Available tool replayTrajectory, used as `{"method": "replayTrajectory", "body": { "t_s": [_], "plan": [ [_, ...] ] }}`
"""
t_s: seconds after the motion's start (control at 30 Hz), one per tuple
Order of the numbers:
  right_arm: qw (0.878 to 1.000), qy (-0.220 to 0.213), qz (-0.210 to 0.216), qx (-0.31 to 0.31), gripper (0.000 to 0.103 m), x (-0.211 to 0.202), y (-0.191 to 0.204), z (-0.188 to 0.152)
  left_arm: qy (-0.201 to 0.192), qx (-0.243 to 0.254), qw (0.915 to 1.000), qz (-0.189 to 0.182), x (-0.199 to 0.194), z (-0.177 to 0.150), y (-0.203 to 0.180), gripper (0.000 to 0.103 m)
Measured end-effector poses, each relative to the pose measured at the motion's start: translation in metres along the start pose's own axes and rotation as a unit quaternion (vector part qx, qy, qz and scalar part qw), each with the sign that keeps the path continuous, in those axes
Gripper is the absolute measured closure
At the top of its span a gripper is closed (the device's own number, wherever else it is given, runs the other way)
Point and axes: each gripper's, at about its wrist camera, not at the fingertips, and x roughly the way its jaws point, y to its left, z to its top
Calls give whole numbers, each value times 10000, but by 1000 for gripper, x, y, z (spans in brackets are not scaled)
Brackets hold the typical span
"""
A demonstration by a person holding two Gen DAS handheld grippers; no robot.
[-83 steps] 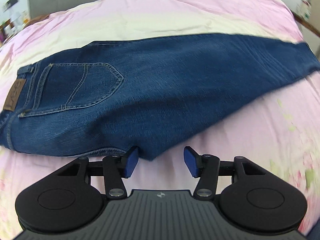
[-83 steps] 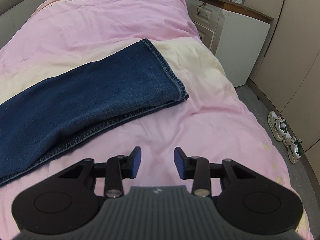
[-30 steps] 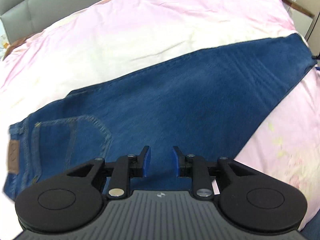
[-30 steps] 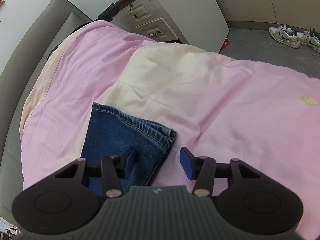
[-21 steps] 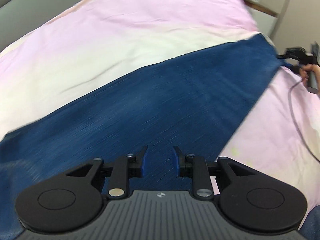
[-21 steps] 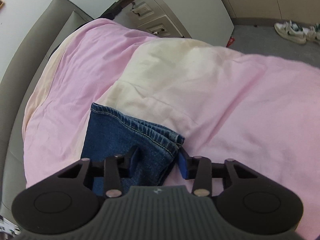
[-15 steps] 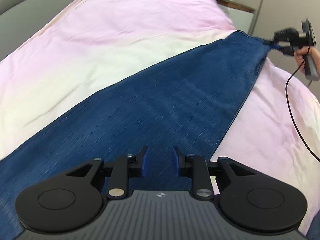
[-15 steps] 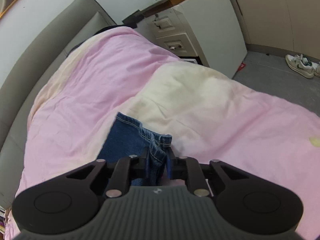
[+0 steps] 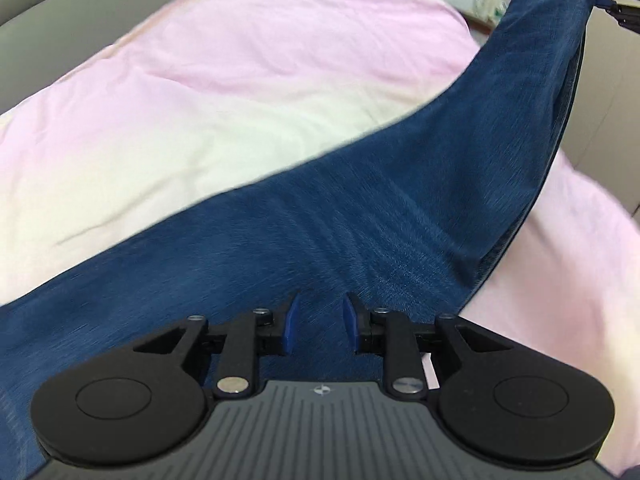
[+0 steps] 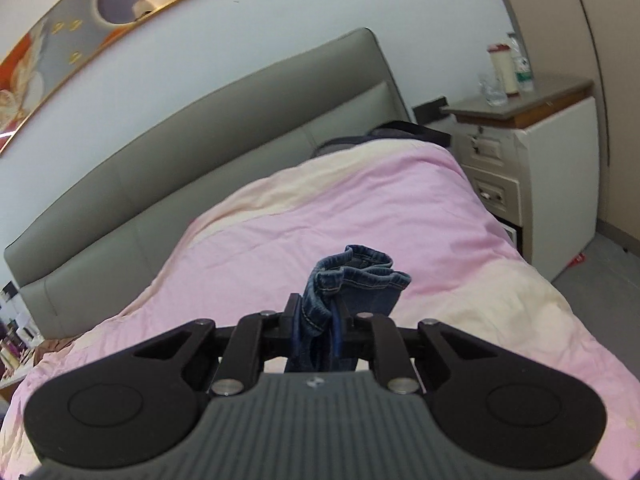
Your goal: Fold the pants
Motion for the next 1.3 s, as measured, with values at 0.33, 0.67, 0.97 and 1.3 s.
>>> {"method": "replayTrajectory", "body": {
  "t_s": [0.33,0.67,0.97,1.3],
  "plan": [
    [9854,234,1099,-1282,94,-54,223,-12,-259,-513,9974,430,-135,-48,91,73],
    [9490,1481,1870,-2060,95,-40,410,-165,-300,-1923,9789,617,-196,-142,185,73],
    [8484,3092,2322,-3615,95,-52,448,-396,-531,-3176,9465,217,-203,-206,216,73],
    [7707,3579,2464,-4660,62,-61,447,-440,-790,-3610,9292,78,-191,-218,229,73]
  ]
}}
